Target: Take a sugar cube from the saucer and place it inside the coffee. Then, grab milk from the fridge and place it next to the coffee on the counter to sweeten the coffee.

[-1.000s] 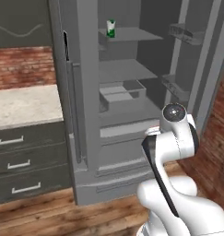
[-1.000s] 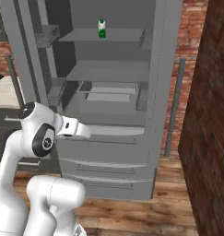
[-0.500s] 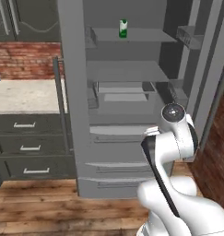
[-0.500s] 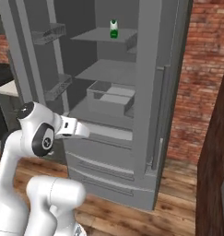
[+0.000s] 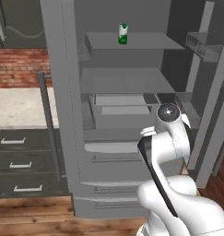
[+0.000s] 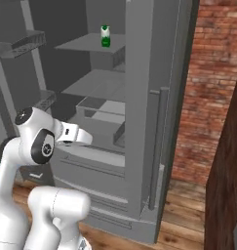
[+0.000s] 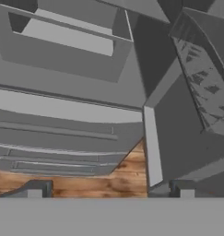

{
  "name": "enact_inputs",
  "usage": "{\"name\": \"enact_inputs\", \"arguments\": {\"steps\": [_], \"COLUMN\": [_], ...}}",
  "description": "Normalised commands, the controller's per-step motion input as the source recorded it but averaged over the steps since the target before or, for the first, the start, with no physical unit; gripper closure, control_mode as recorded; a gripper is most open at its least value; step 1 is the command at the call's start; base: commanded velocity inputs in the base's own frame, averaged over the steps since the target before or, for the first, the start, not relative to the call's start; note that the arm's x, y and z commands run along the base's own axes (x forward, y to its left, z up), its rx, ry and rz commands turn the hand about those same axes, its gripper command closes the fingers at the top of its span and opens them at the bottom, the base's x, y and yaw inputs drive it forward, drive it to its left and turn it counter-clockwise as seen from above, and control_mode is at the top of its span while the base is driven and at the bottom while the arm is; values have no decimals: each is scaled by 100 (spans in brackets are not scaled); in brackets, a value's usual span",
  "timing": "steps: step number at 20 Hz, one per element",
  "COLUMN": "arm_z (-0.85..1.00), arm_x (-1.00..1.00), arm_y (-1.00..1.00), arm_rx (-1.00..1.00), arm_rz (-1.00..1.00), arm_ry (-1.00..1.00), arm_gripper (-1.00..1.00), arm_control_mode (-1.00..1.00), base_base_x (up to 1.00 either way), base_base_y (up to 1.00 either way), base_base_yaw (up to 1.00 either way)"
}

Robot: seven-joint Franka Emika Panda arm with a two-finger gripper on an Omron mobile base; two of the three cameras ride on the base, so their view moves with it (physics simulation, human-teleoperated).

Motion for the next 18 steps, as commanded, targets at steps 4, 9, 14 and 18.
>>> {"name": "enact_inputs", "arguments": {"steps": [4, 9, 14, 18], "arm_z": [0, 0, 0, 0], "arm_x": [0, 0, 0, 0], "arm_y": [0, 0, 0, 0], "arm_rx": [0, 0, 0, 0], "arm_rz": [0, 0, 0, 0], "arm_ry": [0, 0, 0, 0], "arm_gripper": [-100, -100, -100, -100], "arm_control_mode": [100, 100, 100, 100], "base_base_x": [60, 38, 30, 40], "base_base_y": [3, 32, 46, 14], "base_base_yaw": [-14, -19, -18, -18]}}
